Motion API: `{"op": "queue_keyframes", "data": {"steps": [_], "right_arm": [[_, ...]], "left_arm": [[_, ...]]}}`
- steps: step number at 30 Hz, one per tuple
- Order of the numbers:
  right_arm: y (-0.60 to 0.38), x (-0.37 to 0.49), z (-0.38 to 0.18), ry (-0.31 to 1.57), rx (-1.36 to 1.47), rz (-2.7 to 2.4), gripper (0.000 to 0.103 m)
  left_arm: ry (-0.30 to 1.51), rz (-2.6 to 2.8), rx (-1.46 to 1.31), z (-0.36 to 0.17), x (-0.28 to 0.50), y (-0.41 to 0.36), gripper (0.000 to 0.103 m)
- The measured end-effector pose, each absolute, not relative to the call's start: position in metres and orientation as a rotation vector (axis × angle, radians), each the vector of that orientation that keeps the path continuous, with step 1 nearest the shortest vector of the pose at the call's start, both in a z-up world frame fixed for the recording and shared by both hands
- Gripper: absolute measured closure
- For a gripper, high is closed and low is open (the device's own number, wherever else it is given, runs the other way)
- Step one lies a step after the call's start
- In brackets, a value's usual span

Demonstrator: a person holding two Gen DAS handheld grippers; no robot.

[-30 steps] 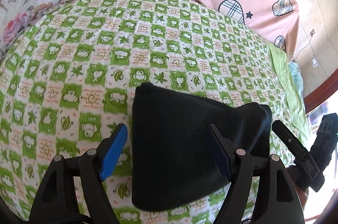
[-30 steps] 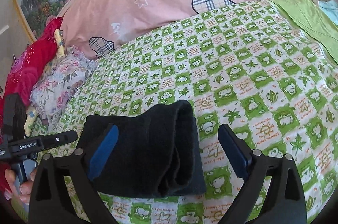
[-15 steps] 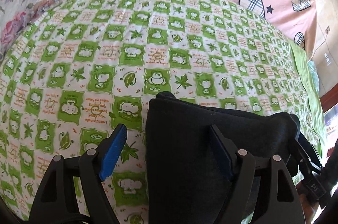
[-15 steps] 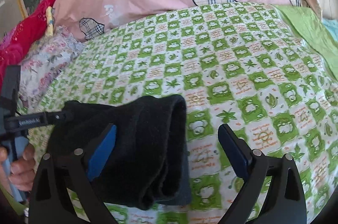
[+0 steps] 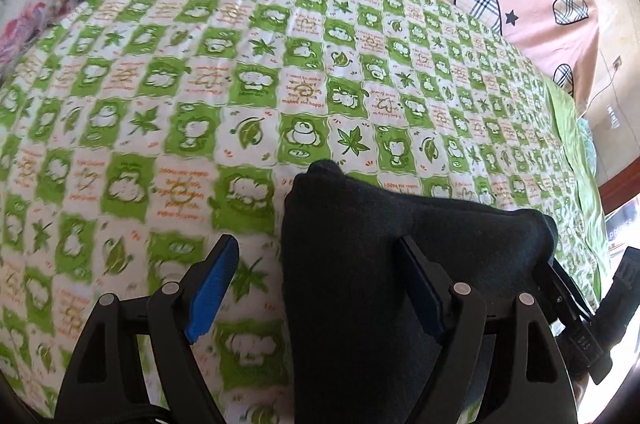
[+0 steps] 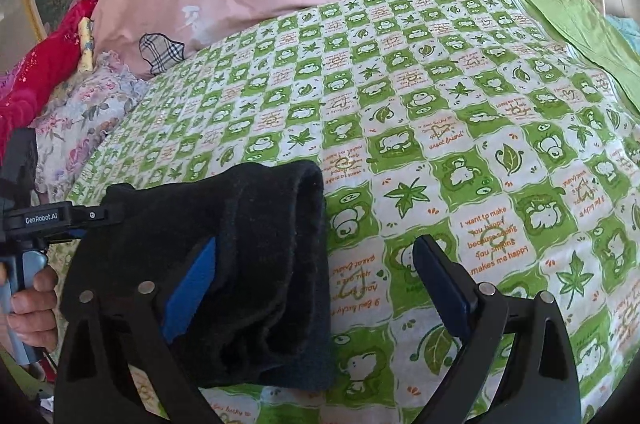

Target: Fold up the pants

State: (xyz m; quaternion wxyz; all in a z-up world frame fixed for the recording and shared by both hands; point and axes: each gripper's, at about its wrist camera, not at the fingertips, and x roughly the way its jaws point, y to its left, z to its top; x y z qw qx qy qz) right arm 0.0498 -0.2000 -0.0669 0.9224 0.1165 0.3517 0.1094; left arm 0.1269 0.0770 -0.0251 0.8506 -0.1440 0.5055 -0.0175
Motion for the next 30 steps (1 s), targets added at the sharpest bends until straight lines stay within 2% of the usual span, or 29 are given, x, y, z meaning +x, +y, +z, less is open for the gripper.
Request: {"op": "queue_keyframes", "data": {"steps": [7, 15, 21, 23, 27, 30], "right_arm": [[-0.2, 0.031, -0.065, 0.728, 0.29, 0.308, 0.007], [-0.201, 0.028, -0.085, 0.754, 0.347, 0.378, 0.008], [-0.206, 0.032, -0.087, 0.766, 0.355, 0.38, 0.014], [-0.205, 0.035, -0.086, 0.771, 0.361, 0.396, 0.02], [-0.201, 0.046, -0.093, 0.812, 0.376, 0.418, 0.022], [-0.195, 0.049, -0.094, 0.834, 0.37, 0.44, 0.026]], "left_arm": [[1.049, -0.072, -0.307, -0.012, 0.088, 0.079, 0.022], [1.073, -0.031, -0.265, -0.029, 0.075, 0.082, 0.019], [1.088, -0.026, -0.291, -0.034, 0.074, 0.088, 0.019], [1.084, -0.031, -0.287, -0.031, 0.075, 0.086, 0.019], [1.089, -0.026, -0.271, -0.033, 0.078, 0.082, 0.02], [1.1, -0.039, -0.292, -0.039, 0.081, 0.08, 0.026]]}}
